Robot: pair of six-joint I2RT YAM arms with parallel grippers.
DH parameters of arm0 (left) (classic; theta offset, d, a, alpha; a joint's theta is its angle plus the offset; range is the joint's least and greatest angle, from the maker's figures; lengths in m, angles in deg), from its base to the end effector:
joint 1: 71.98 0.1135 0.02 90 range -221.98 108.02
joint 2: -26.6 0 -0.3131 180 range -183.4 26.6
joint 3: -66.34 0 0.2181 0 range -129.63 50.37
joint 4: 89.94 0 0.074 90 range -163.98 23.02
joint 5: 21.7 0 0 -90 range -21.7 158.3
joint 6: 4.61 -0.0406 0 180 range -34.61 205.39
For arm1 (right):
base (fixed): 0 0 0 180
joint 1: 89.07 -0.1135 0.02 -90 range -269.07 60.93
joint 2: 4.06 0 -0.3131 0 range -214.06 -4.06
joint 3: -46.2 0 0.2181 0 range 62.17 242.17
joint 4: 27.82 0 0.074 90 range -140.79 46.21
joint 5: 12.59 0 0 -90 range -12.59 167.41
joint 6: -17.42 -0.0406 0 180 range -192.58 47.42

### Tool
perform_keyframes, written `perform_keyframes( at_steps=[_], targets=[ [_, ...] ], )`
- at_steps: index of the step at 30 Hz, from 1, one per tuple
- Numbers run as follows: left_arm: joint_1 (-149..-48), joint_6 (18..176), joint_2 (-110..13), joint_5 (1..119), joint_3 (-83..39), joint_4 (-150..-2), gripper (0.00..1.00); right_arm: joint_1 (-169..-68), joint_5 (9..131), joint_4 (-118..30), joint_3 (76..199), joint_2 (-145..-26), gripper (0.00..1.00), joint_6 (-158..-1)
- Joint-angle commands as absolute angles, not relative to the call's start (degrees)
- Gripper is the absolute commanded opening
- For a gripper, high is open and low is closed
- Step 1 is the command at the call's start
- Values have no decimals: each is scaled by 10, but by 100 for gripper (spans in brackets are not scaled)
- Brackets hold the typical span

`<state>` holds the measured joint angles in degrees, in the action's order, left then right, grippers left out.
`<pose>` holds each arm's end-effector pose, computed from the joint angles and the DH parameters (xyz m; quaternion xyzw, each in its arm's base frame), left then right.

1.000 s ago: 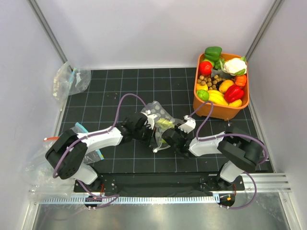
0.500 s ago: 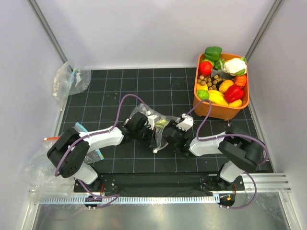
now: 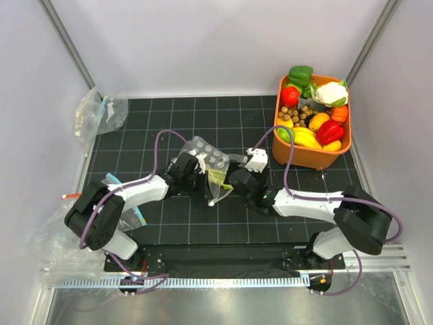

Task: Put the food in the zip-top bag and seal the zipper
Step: Adjust the fake vegetable in the zipper food storage bag.

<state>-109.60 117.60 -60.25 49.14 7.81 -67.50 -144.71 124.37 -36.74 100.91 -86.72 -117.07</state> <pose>0.2024 -0.1728 0.2356 0.0997 0.9251 -0.3181 0.1818 0.1679 0.1930 0.2608 0.0976 0.8338 0.0858 0.5366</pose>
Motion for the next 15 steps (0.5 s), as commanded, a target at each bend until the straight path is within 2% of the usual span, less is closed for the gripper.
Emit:
perform_keyframes(
  at_steps=[1, 6, 9, 15],
  targets=[
    [-1088, 1187, -575, 522, 89, -680, 0, -1446, 1255, -410, 1032, -827, 97, -1060],
    [-1084, 1190, -550, 547, 101, -679, 0, -1435, 1255, -387, 1010, -727, 100, -985],
    [-1084, 1191, -546, 548, 103, -679, 0, -1404, 1247, -466, 1058, -704, 100, -981],
    [-1084, 1192, -540, 556, 106, -680, 0, -1250, 1178, -546, 1177, -717, 100, -999]
  ],
)
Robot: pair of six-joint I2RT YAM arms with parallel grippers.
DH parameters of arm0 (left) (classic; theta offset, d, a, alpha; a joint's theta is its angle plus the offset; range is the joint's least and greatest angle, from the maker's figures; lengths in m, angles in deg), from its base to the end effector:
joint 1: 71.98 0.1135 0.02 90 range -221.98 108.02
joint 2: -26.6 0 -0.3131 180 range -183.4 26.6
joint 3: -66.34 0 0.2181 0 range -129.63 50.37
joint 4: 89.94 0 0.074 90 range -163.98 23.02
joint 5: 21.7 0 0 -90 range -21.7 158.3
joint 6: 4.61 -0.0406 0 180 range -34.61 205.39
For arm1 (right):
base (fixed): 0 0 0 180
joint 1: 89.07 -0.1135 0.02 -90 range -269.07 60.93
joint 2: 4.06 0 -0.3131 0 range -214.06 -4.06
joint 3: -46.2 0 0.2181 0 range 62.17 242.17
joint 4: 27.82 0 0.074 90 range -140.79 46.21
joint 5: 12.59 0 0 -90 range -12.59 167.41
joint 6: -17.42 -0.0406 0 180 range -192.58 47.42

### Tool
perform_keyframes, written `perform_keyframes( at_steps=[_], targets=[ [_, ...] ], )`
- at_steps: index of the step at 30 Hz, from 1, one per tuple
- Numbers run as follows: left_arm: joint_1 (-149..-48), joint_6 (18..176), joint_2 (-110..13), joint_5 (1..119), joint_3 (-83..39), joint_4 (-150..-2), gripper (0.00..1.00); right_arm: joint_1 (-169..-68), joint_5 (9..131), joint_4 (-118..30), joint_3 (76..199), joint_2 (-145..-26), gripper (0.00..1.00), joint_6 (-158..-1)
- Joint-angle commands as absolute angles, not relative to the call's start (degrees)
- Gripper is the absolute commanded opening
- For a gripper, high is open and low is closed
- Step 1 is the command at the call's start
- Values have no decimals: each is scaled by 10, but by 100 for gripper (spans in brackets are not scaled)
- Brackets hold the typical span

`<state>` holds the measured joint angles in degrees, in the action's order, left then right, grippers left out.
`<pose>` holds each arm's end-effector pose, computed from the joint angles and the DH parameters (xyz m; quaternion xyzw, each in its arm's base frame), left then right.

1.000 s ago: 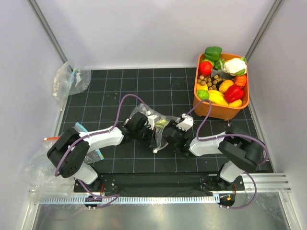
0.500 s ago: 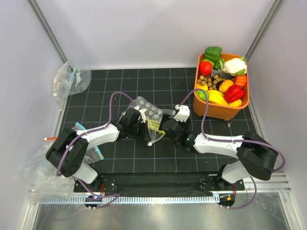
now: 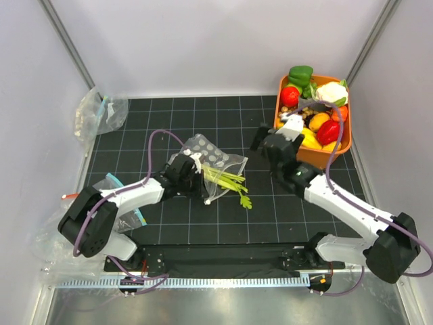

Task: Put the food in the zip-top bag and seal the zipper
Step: Adjust the fake vegetable in the zipper food storage bag, then pick up the fake fruit from the bin.

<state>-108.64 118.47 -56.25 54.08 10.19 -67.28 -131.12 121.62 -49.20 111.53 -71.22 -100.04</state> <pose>0.1944 -0.1571 0.2402 0.0720 0.9288 -0.2922 0.2164 0.1758 0.1204 0.3545 0.1072 0.7936 0.0326 0.5981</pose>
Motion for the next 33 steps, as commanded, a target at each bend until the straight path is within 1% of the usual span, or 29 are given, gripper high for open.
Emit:
perform_keyframes(
  at_steps=[1, 6, 9, 10, 11, 13, 16, 20, 26, 33],
  targets=[
    [-1083, 1192, -536, 559, 107, -680, 0, -1203, 1162, -552, 1188, -723, 99, -1004],
    [-1084, 1194, -514, 572, 117, -681, 0, -1108, 1093, -622, 1275, -782, 100, -1045],
    [-1084, 1195, -509, 572, 118, -683, 0, -1086, 1069, -664, 1330, -837, 100, -1055],
    [-1084, 1195, -510, 569, 118, -683, 0, -1084, 1069, -677, 1359, -850, 100, -1058],
    [-1083, 1196, -511, 567, 117, -684, 0, -1085, 1075, -700, 1370, -875, 100, -1063],
    [-1083, 1196, -512, 566, 118, -684, 0, -1083, 1086, -709, 1385, -890, 100, -1070],
    [-1083, 1196, -511, 565, 119, -684, 0, -1068, 1093, -704, 1377, -904, 100, -1090],
    [-1083, 1197, -511, 565, 121, -687, 0, -1038, 1086, -653, 1367, -908, 100, -1105],
    [-1083, 1199, -504, 563, 121, -690, 0, -1021, 1062, -590, 1399, -958, 100, -1083],
    [-1084, 1203, -484, 567, 133, -696, 0, -999, 1052, -544, 1460, -1048, 100, -1136]
  ],
)
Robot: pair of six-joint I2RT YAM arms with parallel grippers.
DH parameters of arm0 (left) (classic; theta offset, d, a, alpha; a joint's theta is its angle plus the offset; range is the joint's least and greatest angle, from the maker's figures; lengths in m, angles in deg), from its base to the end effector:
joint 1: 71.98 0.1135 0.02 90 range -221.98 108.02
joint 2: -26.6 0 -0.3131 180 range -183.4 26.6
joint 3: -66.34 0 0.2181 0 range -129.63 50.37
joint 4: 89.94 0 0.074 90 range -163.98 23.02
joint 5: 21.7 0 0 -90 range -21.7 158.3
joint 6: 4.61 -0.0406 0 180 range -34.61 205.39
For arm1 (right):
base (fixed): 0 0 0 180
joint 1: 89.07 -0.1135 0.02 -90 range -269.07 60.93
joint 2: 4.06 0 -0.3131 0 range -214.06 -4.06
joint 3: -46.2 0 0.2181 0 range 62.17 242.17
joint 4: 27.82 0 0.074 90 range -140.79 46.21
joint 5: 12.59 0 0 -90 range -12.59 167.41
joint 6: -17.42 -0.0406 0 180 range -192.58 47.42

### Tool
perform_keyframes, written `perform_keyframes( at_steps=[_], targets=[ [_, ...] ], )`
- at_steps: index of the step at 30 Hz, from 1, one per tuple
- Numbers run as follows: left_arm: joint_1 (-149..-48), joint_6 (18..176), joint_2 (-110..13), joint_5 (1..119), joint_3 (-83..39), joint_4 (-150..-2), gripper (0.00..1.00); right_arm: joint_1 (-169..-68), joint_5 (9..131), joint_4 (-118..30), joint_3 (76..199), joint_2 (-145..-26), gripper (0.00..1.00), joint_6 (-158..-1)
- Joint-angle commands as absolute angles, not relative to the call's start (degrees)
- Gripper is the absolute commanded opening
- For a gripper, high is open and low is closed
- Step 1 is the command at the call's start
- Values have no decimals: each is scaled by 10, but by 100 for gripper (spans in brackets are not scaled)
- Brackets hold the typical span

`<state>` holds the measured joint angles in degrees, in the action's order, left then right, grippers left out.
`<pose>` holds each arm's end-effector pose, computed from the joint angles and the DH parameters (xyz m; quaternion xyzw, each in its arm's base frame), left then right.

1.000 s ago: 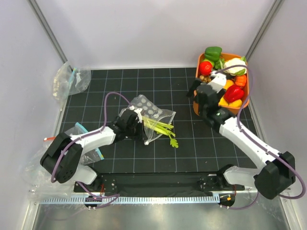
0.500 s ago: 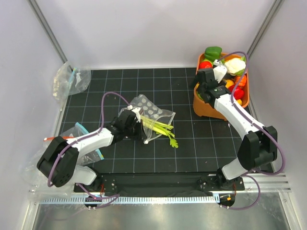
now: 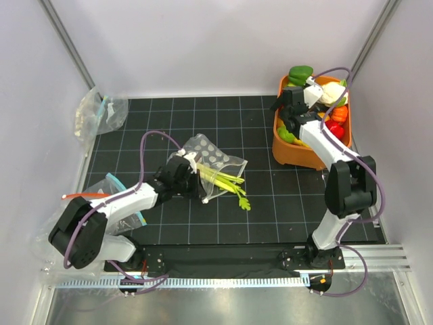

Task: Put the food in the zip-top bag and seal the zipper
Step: Pick up the fake fruit from the bin.

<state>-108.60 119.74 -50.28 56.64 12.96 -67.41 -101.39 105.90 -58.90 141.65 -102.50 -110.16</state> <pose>0.1780 -0.1425 0.2496 0.0563 0.9216 -0.2929 0.2486 0.3701 0.0610 0.3504 0.2998 0.8101 -0.0053 0.5038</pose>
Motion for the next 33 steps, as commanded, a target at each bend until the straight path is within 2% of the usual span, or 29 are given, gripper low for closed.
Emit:
perform_keyframes(
  at_steps=[1, 6, 17, 26, 31, 32, 33],
  targets=[
    [-1084, 1204, -481, 564, 134, -698, 0, -994, 1048, -542, 1466, -1058, 100, -1161],
    [-1083, 1206, -474, 560, 139, -703, 0, -961, 1002, -471, 1470, -1108, 100, -1223],
    [-1084, 1214, -466, 542, 146, -714, 0, -953, 1030, -322, 1449, -1123, 100, -1222],
    [-1084, 1217, -463, 534, 150, -720, 0, -937, 1039, -353, 1512, -1173, 100, -1235],
    [-1084, 1218, -467, 527, 149, -724, 0, -932, 1043, -444, 1580, -1219, 100, -1256],
    [-1083, 1218, -467, 527, 150, -724, 0, -931, 1045, -421, 1555, -1216, 98, -1261],
    [-1083, 1218, -467, 527, 150, -725, 0, -930, 1045, -402, 1542, -1212, 92, -1261]
  ],
)
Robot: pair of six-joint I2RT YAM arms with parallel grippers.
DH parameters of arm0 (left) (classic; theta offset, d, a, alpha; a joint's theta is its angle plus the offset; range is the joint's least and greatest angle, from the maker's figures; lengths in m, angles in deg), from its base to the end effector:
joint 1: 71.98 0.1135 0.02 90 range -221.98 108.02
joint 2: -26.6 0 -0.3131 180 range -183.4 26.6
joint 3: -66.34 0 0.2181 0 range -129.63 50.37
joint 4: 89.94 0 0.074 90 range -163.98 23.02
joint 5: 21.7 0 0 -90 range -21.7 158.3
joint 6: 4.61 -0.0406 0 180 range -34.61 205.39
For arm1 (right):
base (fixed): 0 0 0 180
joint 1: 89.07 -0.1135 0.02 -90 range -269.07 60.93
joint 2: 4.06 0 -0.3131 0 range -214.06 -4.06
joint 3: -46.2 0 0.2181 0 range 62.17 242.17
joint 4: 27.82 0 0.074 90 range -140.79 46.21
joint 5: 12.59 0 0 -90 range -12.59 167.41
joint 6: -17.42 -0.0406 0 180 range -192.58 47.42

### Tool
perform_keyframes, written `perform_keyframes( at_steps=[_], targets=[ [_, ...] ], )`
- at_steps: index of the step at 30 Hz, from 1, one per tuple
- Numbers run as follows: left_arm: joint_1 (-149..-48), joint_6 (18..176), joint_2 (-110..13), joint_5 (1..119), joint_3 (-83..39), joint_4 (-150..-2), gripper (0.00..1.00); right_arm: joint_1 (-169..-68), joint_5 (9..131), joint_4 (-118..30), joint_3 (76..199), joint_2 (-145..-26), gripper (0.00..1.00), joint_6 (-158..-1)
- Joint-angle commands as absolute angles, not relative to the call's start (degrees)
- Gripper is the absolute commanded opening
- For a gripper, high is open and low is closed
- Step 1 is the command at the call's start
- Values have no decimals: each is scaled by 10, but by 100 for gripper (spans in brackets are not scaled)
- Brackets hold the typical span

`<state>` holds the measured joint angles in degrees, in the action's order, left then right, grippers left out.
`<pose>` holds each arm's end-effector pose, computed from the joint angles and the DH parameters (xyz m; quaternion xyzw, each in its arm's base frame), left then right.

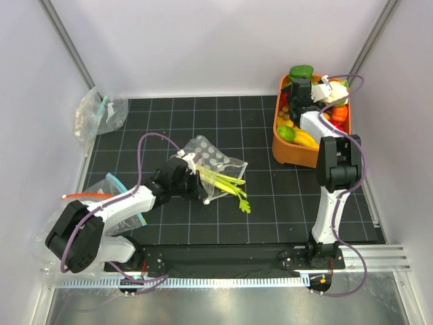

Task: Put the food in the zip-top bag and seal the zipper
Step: Pick up the fake fruit from the bin, then place the fake fruit in the zipper food storage bag.

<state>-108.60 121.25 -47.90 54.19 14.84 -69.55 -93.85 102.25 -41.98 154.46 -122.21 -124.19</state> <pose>0.1703 -0.1389 0.2521 0.0546 0.9111 -0.3231 0.2500 0.4835 0.0233 0.3069 0.4330 0.7053 0.0921 0.5537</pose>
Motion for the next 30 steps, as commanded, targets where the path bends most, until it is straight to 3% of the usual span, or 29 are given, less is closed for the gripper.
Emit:
perform_keyframes(
  at_steps=[1, 4, 6, 16, 18, 24, 30],
  targets=[
    [-1083, 1218, -467, 528, 150, -724, 0, -929, 1048, -375, 1531, -1208, 76, -1261],
    [-1084, 1217, -468, 530, 150, -725, 0, -929, 1053, -349, 1506, -1185, 63, -1234],
    [-1083, 1217, -469, 528, 149, -724, 0, -929, 1055, -338, 1488, -1154, 60, -1205],
    [-1083, 1217, -478, 521, 146, -724, 0, -930, 993, -307, 1400, -978, 60, -1124],
    [-1084, 1217, -478, 520, 145, -724, 0, -931, 969, -316, 1369, -925, 56, -1123],
    [-1084, 1213, -470, 524, 147, -720, 0, -957, 926, -321, 1242, -763, 55, -1135],
    [-1084, 1210, -472, 524, 143, -717, 0, -973, 838, -421, 1167, -639, 55, -1157]
  ],
)
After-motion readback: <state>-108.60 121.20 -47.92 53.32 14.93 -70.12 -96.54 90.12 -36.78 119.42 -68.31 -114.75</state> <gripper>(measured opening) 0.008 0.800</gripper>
